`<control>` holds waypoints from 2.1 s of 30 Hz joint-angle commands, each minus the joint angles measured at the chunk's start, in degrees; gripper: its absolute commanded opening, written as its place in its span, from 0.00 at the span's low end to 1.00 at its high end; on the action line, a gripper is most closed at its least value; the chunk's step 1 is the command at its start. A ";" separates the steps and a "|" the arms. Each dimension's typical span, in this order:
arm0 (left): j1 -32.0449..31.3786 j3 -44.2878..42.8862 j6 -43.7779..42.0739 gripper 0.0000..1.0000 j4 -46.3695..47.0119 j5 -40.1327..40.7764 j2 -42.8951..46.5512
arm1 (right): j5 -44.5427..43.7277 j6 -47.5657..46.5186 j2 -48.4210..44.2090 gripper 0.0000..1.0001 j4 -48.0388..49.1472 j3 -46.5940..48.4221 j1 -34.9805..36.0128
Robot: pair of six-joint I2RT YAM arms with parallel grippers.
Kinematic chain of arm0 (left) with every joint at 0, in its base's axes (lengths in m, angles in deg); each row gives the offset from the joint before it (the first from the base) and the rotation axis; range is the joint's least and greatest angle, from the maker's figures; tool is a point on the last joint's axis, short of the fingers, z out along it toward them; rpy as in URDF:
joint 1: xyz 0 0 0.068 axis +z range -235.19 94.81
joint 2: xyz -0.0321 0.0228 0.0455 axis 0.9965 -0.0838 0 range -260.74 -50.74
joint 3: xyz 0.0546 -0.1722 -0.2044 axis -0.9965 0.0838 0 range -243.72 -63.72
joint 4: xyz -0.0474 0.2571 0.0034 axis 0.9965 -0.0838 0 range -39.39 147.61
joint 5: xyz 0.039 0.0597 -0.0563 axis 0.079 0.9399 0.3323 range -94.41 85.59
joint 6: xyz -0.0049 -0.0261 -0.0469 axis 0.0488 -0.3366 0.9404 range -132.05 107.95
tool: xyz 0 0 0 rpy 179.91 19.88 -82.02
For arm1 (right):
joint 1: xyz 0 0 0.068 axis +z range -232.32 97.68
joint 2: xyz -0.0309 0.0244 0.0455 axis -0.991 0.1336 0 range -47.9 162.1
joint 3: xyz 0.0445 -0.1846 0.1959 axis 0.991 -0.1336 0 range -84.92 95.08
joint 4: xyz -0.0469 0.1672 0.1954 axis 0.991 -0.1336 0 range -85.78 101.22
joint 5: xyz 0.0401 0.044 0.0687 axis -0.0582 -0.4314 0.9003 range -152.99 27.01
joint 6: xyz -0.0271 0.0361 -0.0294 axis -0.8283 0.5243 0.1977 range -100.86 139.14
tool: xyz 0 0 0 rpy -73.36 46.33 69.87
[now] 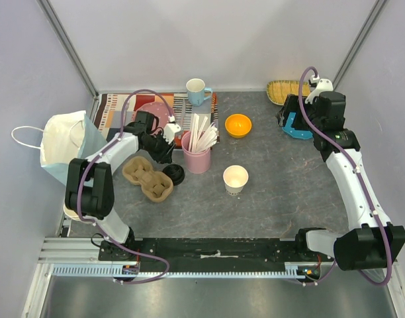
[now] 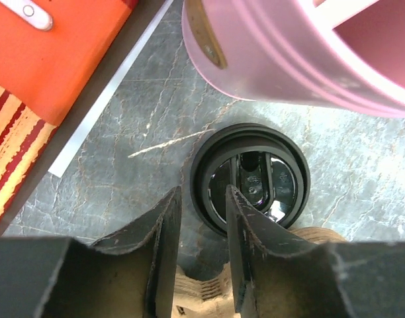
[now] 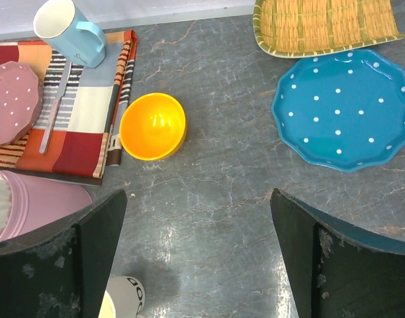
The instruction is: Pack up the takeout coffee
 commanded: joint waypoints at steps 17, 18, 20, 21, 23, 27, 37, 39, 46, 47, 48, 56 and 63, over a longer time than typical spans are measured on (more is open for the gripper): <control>-9.05 12.08 4.80 0.56 3.29 1.07 10.80 | 1.57 0.69 -1.70 0.98 2.10 -0.32 -0.04; -9.75 12.25 4.98 0.56 4.69 2.23 10.36 | 1.74 0.60 -1.71 0.98 2.10 -0.32 -0.13; -11.25 12.34 6.55 0.57 6.63 6.61 9.40 | 1.92 0.69 -1.71 0.98 2.10 -0.41 -0.13; -11.34 11.91 7.08 0.57 7.42 7.59 9.30 | 1.92 0.77 -1.79 0.98 2.02 -0.41 -0.13; -11.34 11.64 7.62 0.57 8.49 9.44 9.13 | 2.01 0.69 -1.97 0.98 2.10 -0.32 -0.04; -11.34 10.94 6.39 0.53 7.17 8.66 9.04 | 1.92 0.33 -2.15 0.98 2.10 -0.50 -0.13; -11.69 11.03 8.84 0.50 9.45 6.37 7.46 | 2.18 0.33 -1.97 0.98 2.37 -1.03 -0.13; -11.87 10.94 8.85 0.49 9.89 6.72 6.93 | 2.18 0.33 -1.97 0.98 2.37 -1.20 -0.13; -13.27 11.02 8.67 0.44 10.42 6.81 6.14 | 2.10 0.25 -2.58 0.98 2.45 -1.73 -0.13; -13.36 11.20 8.58 0.44 10.42 7.07 5.97 | 2.01 0.25 -2.67 0.98 2.37 -1.73 -0.04; -13.37 11.11 8.58 0.43 10.51 7.25 5.96 | 2.18 0.33 -2.59 0.98 2.37 -1.64 -0.13; -13.45 11.81 7.88 0.38 11.29 10.23 6.05 | 2.27 0.25 -2.58 0.98 2.54 -1.73 -0.13; -13.89 12.08 6.91 0.34 12.26 15.15 6.49 | 2.36 0.25 -2.76 0.98 2.63 -1.82 -0.04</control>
